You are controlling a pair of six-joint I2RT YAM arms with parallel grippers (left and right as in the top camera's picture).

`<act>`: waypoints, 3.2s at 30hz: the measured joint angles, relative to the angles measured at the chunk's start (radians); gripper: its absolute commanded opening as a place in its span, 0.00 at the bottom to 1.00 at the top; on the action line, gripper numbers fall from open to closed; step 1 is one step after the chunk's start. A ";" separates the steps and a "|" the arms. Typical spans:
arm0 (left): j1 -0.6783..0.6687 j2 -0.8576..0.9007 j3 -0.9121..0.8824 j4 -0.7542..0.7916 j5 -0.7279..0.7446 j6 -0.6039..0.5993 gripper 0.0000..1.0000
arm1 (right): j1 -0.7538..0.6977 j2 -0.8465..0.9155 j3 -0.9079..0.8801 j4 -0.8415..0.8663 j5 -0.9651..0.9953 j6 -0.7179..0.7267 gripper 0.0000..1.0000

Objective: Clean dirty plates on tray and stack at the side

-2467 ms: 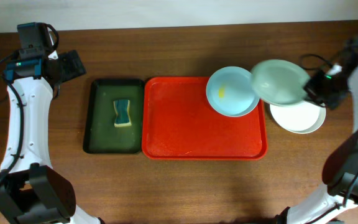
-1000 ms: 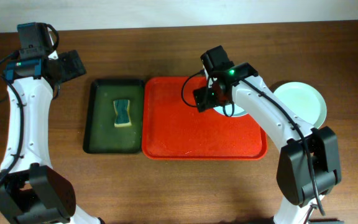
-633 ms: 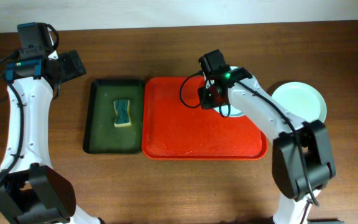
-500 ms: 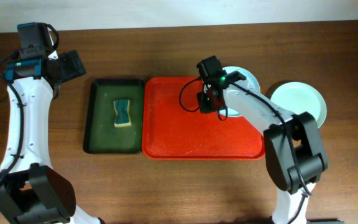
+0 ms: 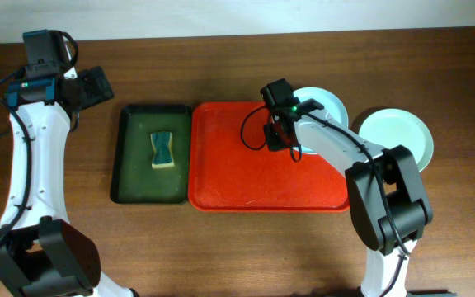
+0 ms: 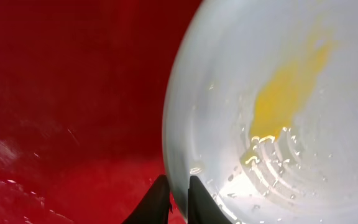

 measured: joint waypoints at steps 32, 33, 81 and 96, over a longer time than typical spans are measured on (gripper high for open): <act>0.000 0.000 0.000 0.000 0.000 0.000 0.99 | -0.333 -0.059 0.087 -0.242 -0.483 0.101 0.97; 0.000 0.000 0.000 0.000 0.000 0.000 0.99 | -0.337 -0.059 0.087 -0.242 -0.467 0.101 0.83; 0.000 0.000 0.000 0.000 0.000 0.000 0.99 | -0.267 -0.059 0.046 -0.360 -0.257 0.072 0.38; 0.000 0.000 0.000 0.000 0.000 0.000 0.99 | -0.249 -0.059 -0.040 -0.285 -0.224 0.127 0.04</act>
